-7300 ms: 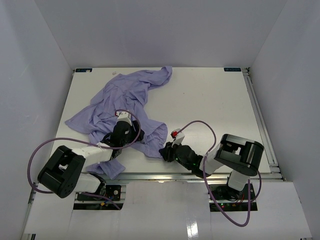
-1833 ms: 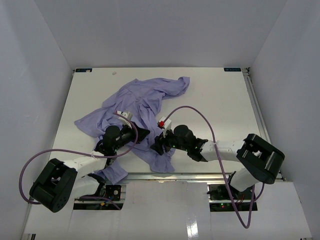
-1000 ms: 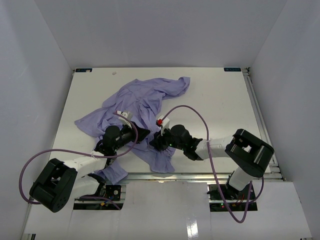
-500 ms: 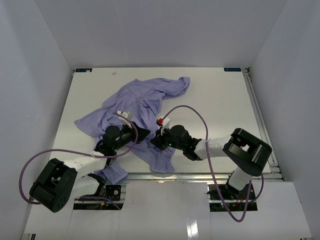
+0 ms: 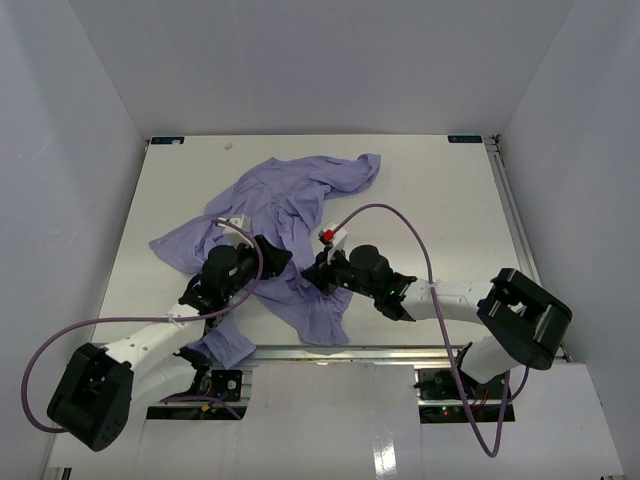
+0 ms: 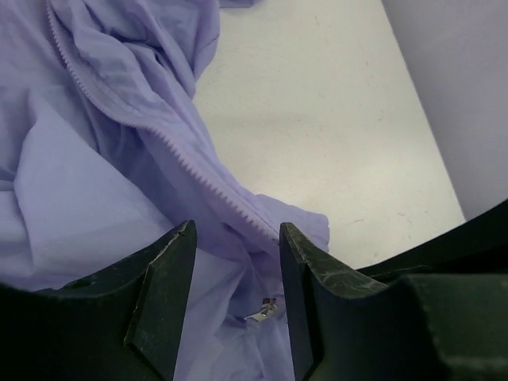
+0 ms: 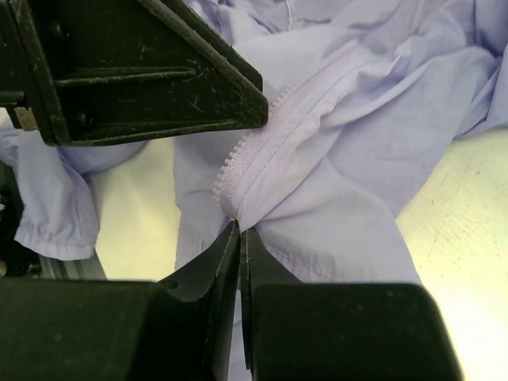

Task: Zip up the jacket

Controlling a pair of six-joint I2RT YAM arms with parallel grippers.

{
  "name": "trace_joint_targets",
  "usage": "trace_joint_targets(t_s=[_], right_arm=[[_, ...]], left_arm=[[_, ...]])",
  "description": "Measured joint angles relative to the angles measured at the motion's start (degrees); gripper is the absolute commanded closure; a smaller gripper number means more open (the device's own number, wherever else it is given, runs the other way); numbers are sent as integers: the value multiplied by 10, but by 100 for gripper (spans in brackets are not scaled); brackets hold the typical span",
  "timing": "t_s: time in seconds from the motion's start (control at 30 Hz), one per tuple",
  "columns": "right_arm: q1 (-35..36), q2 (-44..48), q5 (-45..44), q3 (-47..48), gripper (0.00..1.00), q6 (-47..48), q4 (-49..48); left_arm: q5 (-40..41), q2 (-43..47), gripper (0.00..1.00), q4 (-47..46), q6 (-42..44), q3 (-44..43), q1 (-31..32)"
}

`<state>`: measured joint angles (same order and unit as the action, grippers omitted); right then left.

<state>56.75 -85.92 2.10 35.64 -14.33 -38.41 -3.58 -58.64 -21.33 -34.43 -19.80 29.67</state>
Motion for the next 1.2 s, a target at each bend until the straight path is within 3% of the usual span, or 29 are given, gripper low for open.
trace_joint_targets(t_s=[0.23,0.6,0.73,0.87,1.2], right_arm=[[0,31,7,-1,92,4,18],[0,58,15,-22,92,12,26],[0,60,22,-25,91,13,28],[0,60,26,-28,80,14,28],[0,65,31,-43,66,15,11]], left_arm=[[-66,53,43,5,-27,-5,0],[-211,-30,47,-58,-31,1,0],[-241,-47,58,-90,-30,7,-2],[-269,-58,80,-128,-34,16,-2],[-305,-64,100,-188,-56,35,-2]])
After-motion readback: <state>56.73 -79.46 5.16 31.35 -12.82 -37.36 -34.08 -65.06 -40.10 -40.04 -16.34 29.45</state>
